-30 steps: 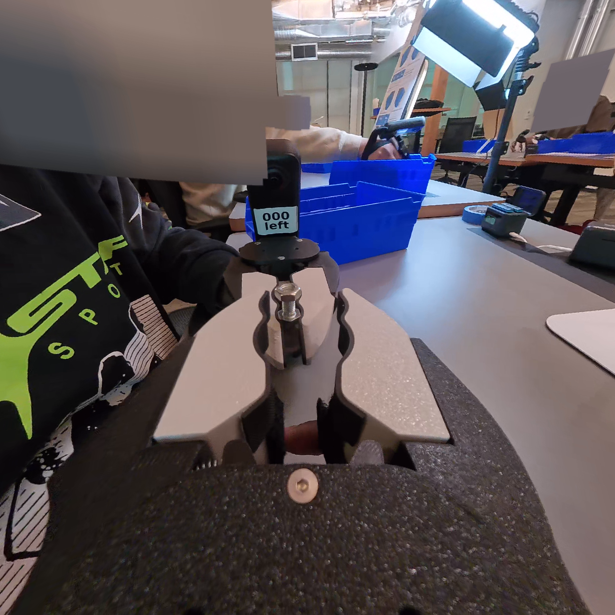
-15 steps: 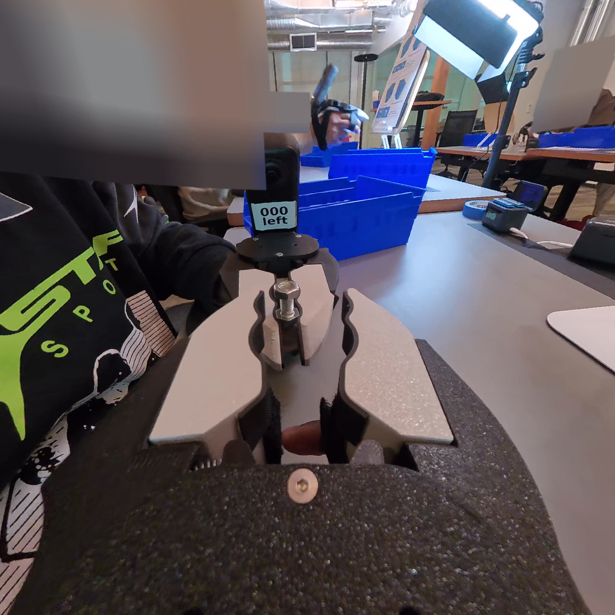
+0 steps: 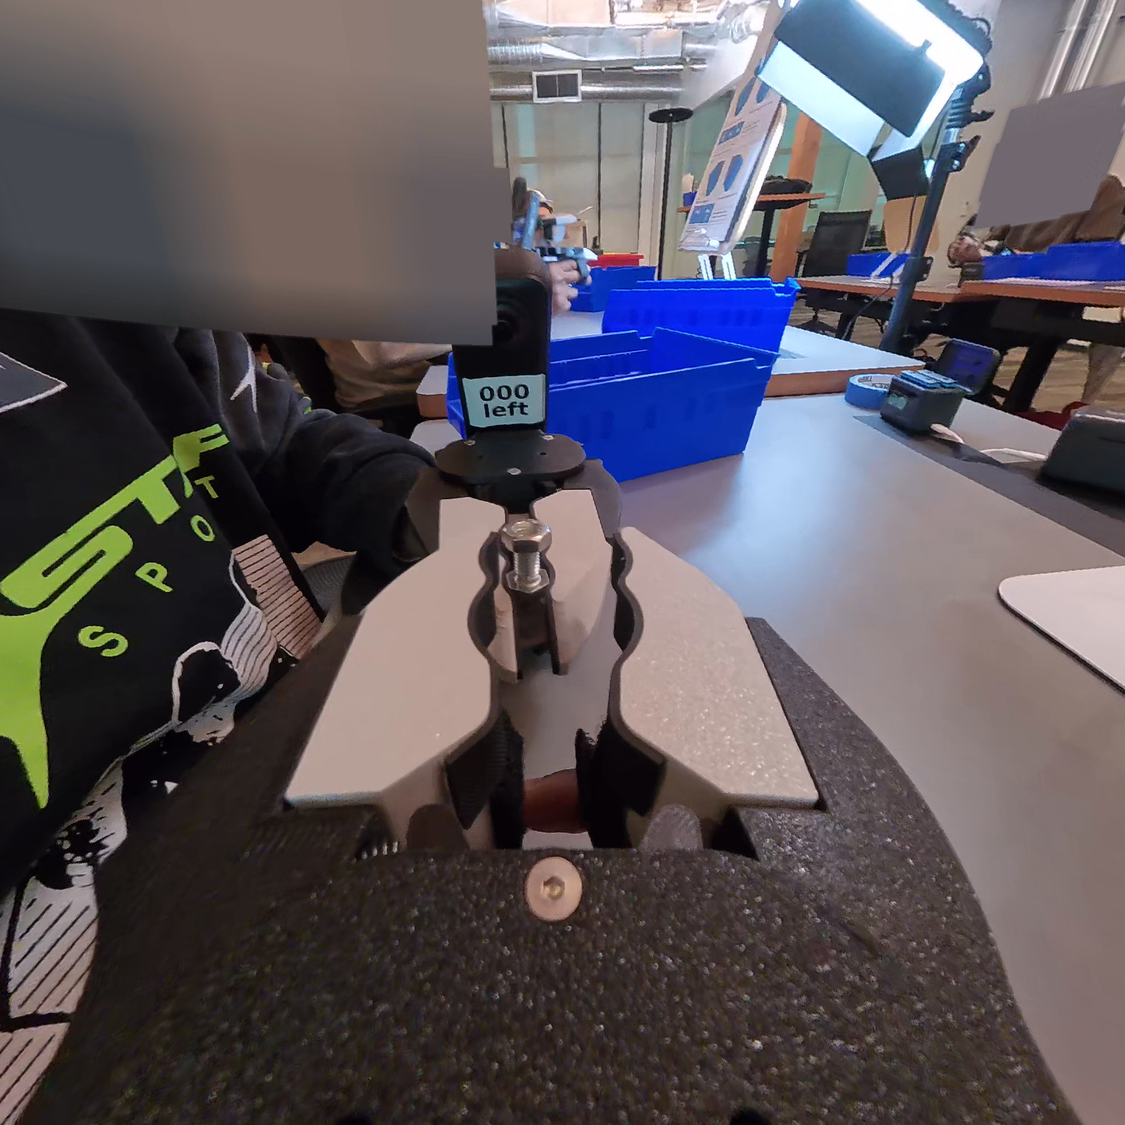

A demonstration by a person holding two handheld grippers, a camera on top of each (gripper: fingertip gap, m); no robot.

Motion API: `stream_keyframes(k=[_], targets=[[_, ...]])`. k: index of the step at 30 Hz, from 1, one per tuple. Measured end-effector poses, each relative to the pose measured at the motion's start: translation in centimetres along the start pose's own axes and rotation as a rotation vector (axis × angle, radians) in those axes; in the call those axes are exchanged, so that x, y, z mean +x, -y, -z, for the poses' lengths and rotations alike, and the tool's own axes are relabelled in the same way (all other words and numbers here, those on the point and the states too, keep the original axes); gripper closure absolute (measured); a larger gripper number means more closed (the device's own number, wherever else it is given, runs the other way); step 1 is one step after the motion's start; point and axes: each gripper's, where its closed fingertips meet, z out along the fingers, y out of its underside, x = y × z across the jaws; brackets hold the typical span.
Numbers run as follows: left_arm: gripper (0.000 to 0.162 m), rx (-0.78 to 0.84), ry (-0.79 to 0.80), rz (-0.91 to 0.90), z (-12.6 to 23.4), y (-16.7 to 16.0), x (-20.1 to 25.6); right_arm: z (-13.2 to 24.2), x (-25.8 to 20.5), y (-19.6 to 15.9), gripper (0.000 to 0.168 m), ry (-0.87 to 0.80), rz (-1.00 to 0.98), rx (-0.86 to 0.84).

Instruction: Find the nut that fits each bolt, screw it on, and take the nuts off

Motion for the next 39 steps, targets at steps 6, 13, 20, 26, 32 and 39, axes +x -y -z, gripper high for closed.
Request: stream_keyframes(k=[6, 13, 20, 26, 32, 39], targets=[[0.152, -0.001, -0.001, -0.001, 0.0, 0.0, 0.0, 0.7, 0.6, 0.5, 0.150, -0.029, -0.002, 0.030], [0.152, 0.000, 0.002, -0.002, 0.0, 0.0, 0.0, 0.0, 0.0, 0.1, 0.128, -0.001, 0.006, 0.004], [0.152, -0.002, -0.003, -0.002, 0.0, 0.0, 0.0, 0.6, 0.5, 0.5, 0.148, -0.026, 0.004, 0.030], [0.152, -0.001, 0.007, -0.002, 0.0, 0.0, -0.1, 0.0, -0.3, 0.0, 0.139, 0.013, 0.016, 0.004], [0.152, -0.012, 0.014, -0.001, 0.0, -0.2, -0.3, 0.1, -0.7, 0.0, 0.139, 0.042, 0.002, 0.006], [0.152, -0.024, 0.017, -0.013, 0.0, -0.2, -0.1, -0.1, -0.6, 0.0, 0.143, 0.034, 0.006, 0.002]])
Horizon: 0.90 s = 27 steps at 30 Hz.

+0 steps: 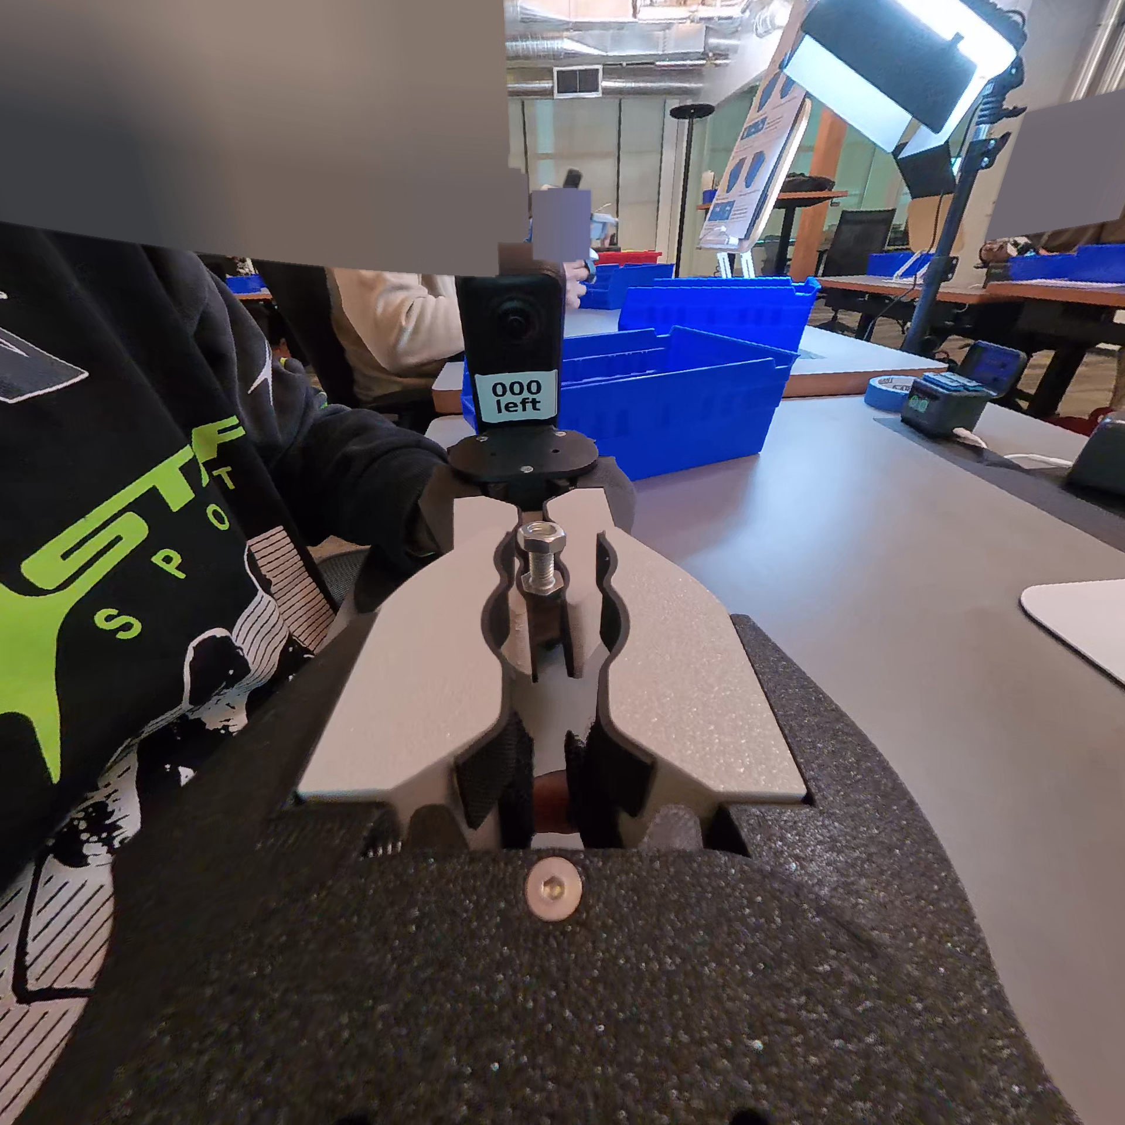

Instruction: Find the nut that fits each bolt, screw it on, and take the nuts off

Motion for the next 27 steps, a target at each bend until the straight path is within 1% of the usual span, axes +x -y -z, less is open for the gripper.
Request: stream_keyframes(k=[8, 11, 15, 16, 19, 23, 25, 27], targets=[[0.152, 0.002, 0.001, 0.001, 0.0, 0.0, 0.0, 0.2, 0.2, 0.0, 0.145, -0.009, 0.007, -0.005], [0.152, -0.004, 0.006, 0.005, 0.0, -0.1, -0.1, 0.2, 0.0, 0.5, 0.141, 0.001, -0.011, -0.006], [0.152, -0.016, 0.011, -0.005, 0.0, -0.3, -0.1, -0.5, -0.2, 0.0, 0.132, 0.004, -0.040, -0.121], [0.152, -0.015, 0.010, -0.005, 0.0, -0.3, -0.1, -0.6, -0.3, -0.2, 0.132, 0.008, -0.035, -0.139], [0.152, -0.013, 0.011, -0.003, 0.0, -0.2, -0.1, -0.8, -0.4, -0.7, 0.139, 0.022, -0.041, -0.149], [0.152, -0.017, 0.002, -0.007, -0.1, -0.3, 0.0, -0.5, -0.4, 0.2, 0.161, 0.027, -0.033, -0.086], [0.152, -0.019, 0.002, -0.005, -0.1, -0.3, 0.0, -0.2, -0.4, 0.6, 0.164, 0.024, -0.019, -0.066], [0.152, -0.017, 0.000, -0.001, -0.1, -0.3, 0.0, -0.1, -0.3, 0.5, 0.162, 0.016, -0.023, -0.065]])
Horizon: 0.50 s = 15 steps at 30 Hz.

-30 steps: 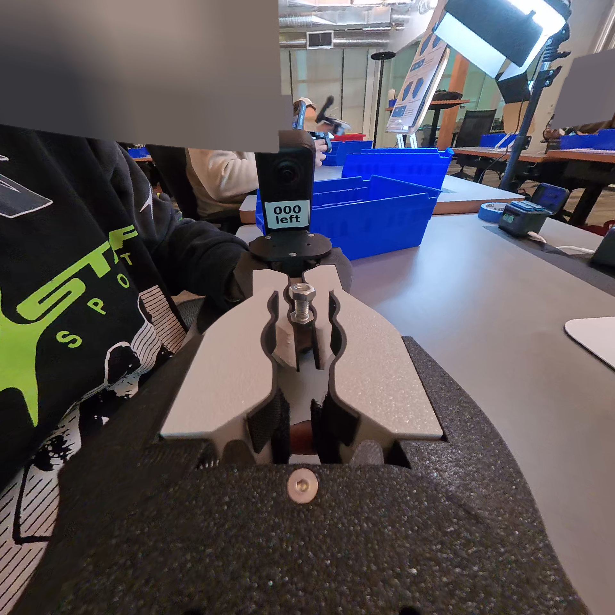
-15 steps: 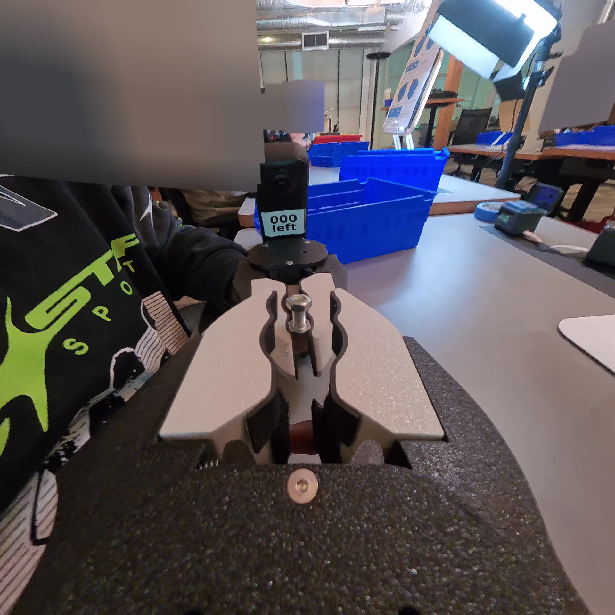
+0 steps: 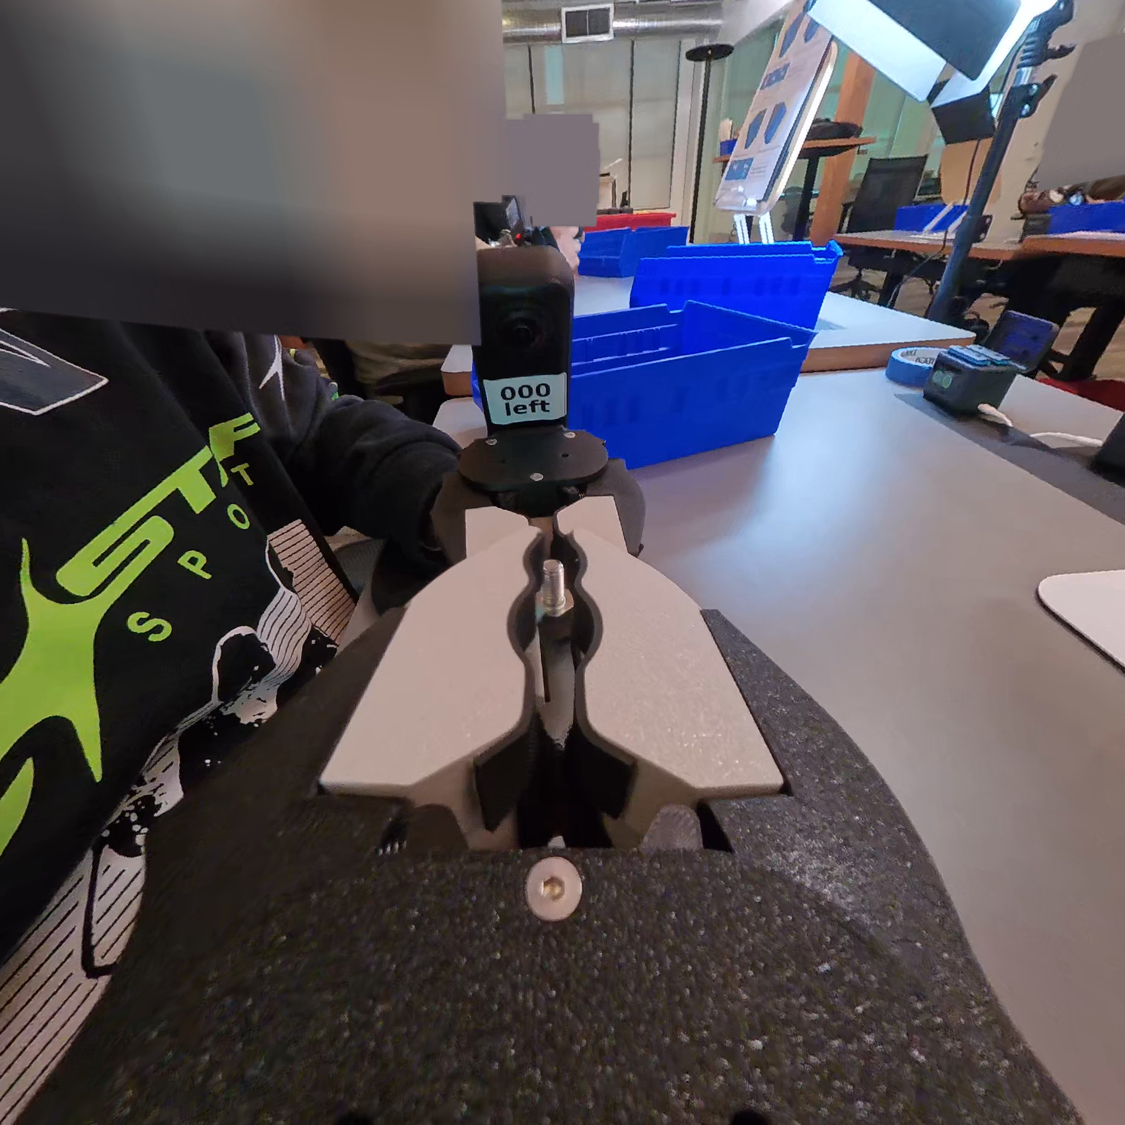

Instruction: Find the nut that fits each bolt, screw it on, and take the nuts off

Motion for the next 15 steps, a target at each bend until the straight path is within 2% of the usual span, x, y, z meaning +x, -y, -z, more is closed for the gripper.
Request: stream_keyframes(k=[6, 10, 14, 15], targets=[[0.152, -0.011, 0.029, 0.072, 0.1, -0.3, -0.9, 0.0, 1.6, -1.1, 0.151, -0.096, -0.020, -0.002], [0.152, -0.033, 0.101, 0.104, 0.3, -0.7, -2.3, 1.9, 6.9, 0.6, 0.150, -0.463, -0.082, 0.153], [0.152, -0.014, 0.127, 0.113, 0.5, -0.5, -2.8, 4.7, 9.6, 2.8, 0.148, -0.744, -0.055, 0.321], [0.152, -0.015, 0.128, 0.114, 0.6, -0.5, -2.9, 5.2, 9.8, 3.2, 0.149, -0.772, -0.041, 0.355]])
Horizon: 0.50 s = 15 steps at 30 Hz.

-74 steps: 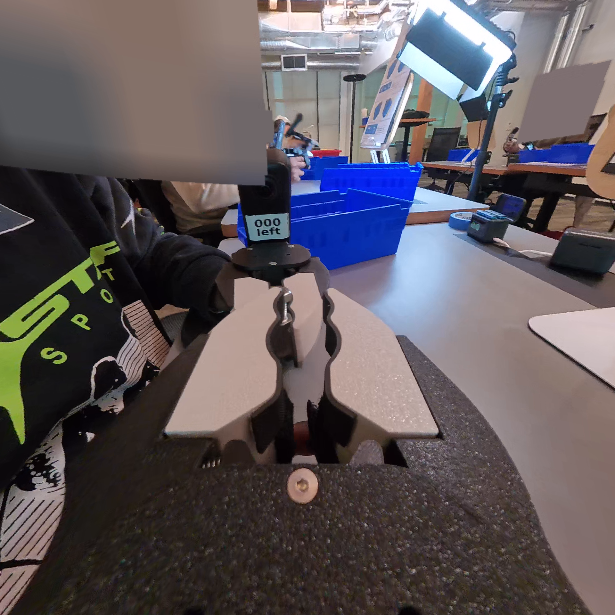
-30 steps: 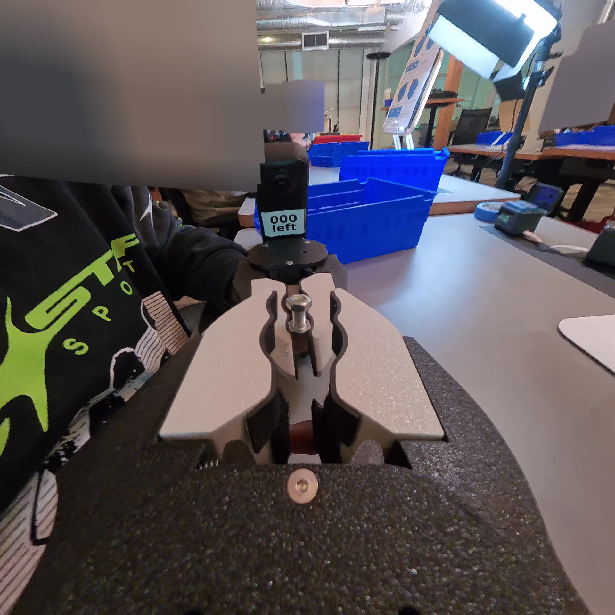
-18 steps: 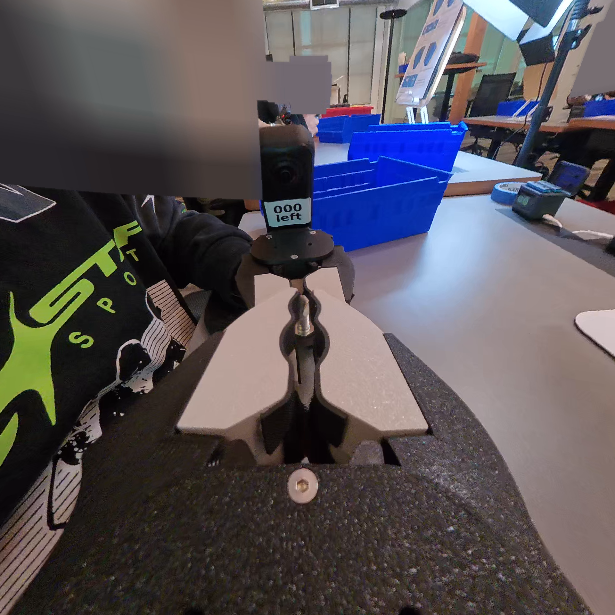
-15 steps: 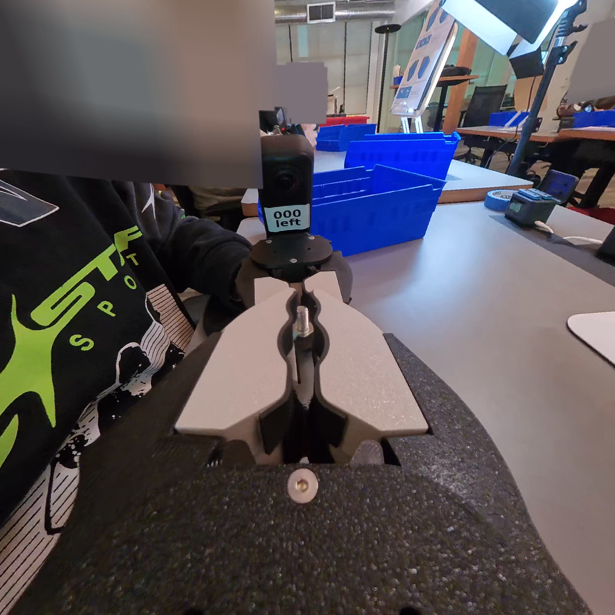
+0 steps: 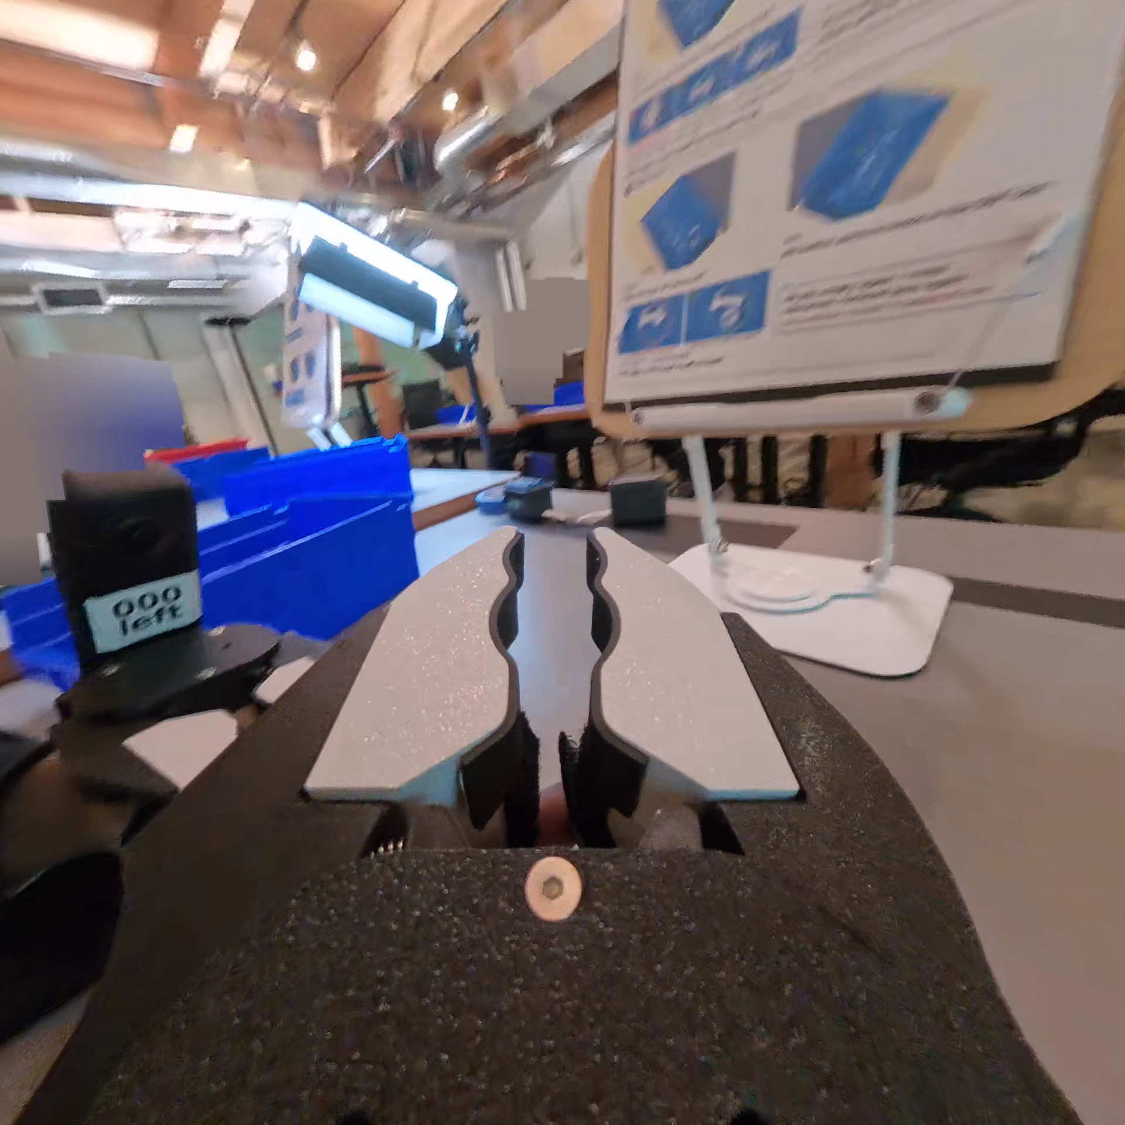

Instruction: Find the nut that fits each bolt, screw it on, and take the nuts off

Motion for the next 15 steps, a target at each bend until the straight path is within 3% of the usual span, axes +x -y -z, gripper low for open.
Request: stream_keyframes(k=[4, 7, 11, 15], targets=[[0.152, 0.000, 0.003, -0.012, 0.1, 0.0, 0.0, 0.7, -0.2, -0.1, 0.147, 0.066, -0.061, -0.005], [0.152, 0.006, 0.009, -0.007, 0.2, 0.1, -0.1, 1.8, -1.2, -0.7, 0.144, 0.184, -0.050, -0.132], [0.152, 0.004, 0.028, -0.007, 0.3, 0.1, -0.4, 5.9, -1.9, -5.9, 0.128, 0.305, 0.078, -0.638], [0.152, 0.006, 0.053, 0.001, 0.4, 0.1, -0.9, 10.8, -2.9, -10.3, 0.133, 0.419, 0.297, -0.988]])
